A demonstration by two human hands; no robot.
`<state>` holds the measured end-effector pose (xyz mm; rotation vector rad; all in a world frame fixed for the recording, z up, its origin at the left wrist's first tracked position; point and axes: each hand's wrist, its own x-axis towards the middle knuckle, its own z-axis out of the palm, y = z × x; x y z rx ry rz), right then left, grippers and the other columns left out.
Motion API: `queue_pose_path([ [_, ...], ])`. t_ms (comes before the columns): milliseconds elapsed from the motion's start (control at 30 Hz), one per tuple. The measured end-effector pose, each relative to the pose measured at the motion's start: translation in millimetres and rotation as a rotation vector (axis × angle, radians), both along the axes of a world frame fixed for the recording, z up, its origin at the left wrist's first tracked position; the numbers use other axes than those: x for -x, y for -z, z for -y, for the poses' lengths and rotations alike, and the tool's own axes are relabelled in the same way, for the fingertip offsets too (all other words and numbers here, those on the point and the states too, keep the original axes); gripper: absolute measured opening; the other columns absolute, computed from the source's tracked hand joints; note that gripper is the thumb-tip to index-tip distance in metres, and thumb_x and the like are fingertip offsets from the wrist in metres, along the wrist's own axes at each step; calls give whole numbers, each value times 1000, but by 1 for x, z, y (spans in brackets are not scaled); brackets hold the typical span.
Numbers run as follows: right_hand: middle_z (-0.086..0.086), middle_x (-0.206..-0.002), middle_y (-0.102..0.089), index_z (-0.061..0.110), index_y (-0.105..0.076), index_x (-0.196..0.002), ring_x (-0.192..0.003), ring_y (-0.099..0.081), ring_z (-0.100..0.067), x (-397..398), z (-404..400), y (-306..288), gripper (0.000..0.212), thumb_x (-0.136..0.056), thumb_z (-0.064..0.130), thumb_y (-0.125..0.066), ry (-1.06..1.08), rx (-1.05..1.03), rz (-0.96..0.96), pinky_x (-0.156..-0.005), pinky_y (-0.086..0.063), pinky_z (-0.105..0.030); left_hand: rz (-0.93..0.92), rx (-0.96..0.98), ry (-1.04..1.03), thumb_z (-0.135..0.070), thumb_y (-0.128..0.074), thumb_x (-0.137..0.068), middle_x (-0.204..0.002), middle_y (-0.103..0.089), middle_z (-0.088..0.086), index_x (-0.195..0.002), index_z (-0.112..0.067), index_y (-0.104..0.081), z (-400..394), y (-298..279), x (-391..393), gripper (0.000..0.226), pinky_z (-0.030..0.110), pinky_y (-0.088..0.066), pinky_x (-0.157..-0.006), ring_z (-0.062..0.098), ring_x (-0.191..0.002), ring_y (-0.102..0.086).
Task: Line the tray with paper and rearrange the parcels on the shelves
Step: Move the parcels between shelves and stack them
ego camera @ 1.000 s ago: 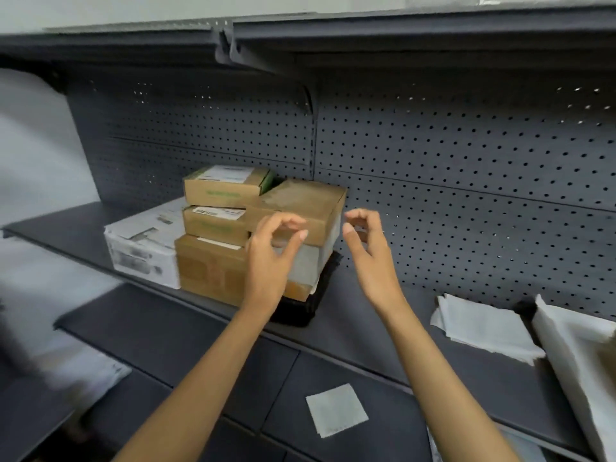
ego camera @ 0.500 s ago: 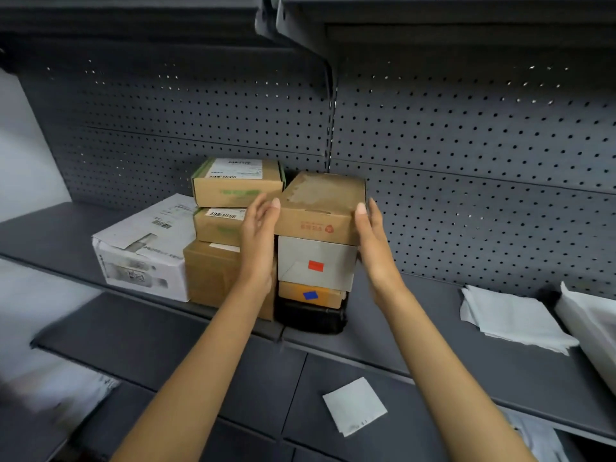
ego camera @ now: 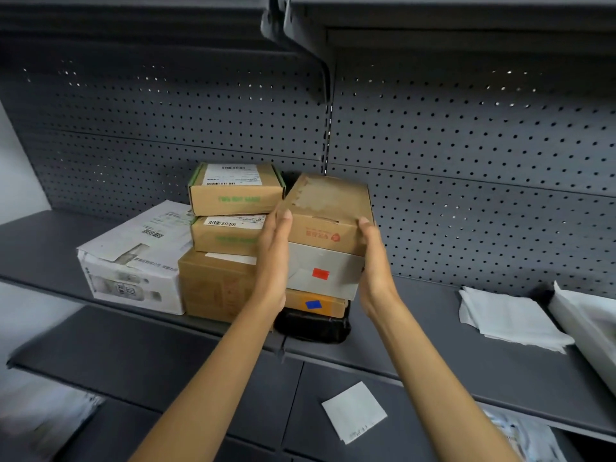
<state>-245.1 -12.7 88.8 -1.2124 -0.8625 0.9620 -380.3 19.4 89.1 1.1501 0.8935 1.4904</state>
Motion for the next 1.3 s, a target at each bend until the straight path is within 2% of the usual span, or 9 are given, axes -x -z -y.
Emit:
queue_pose_path([
  [100,6,-142,-61,32,-56,-139,-132,-53,-15,-1,12,-14,70,-83,74,-47,21,16,4,-111,-39,-41,21,-34,5,-59,-54,-88,-144,-59,-9,-139,-36,-55,2,-11,-6,56,43,-38,-118,10,-136,-53],
  [167,6,-112,-73,29,-67,-109,-104,-64,-12,-12,19,-24,39,-99,57,-42,38,7,-24,-86,-47,-31,0,-92,46,-61,-54,-89,-146,-57,-12,-140,-39,-55,4,-22,-14,55,40,-36,-119,7,-137,-50],
  [233,9,-93,-73,30,-65,-92,-85,-64,-6,-26,23,-30,35,-103,50,-39,53,-10,-34,-73,-44,-27,-23,-144,75,-59,-52,-91,-147,-56,-13,-143,-39,-53,6,-32,-24,56,40,-37,-119,6,-137,-50],
  [300,9,-93,-73,28,-66,-95,-81,-64,-6,-39,30,-35,36,-103,51,-39,81,-23,-30,-69,-43,-26,-43,-176,90,-58,-49,-94,-148,-55,-14,-145,-38,-51,12,-38,-37,55,40,-36,-119,5,-137,-49],
  [400,4,-105,-75,24,-67,-107,-94,-66,-13,-57,43,-39,40,-101,53,-40,125,-5,-13,-75,-46,-29,-46,-198,118,-56,-48,-98,-150,-52,-14,-148,-36,-47,21,-38,-60,54,39,-37,-119,4,-138,-48],
  [500,1,-119,-73,24,-67,-111,-113,-64,-19,-78,60,-41,42,-99,55,-41,166,2,-4,-96,-46,-35,-17,-193,158,-65,-52,-88,-150,-53,-12,-148,-36,-47,32,-34,-85,66,43,-37,-118,8,-139,-49],
  [700,1,-125,-71,27,-68,-116,-122,-61,-22,-139,103,-53,55,-81,65,-48,266,-49,-3,-113,-41,-46,22,-202,263,-66,-54,-85,-149,-55,-9,-147,-33,-49,63,-42,-151,71,43,-37,-118,11,-139,-50],
  [900,3,-127,-69,32,-66,-115,-125,-58,-21,-227,164,-62,66,-66,74,-52,400,-72,-15,-113,-40,-51,17,-258,376,-63,-53,-87,-151,-53,-9,-149,-30,-47,119,-51,-240,70,41,-35,-120,9,-140,-48],
  [1300,6,-132,-66,35,-62,-128,-127,-58,-19,-440,330,-65,72,-69,77,-51,565,-128,55,-114,-39,-50,39,-289,509,-52,-49,-98,-151,-51,-9,-149,-34,-45,280,-56,-453,55,39,-38,-118,7,-139,-48],
])
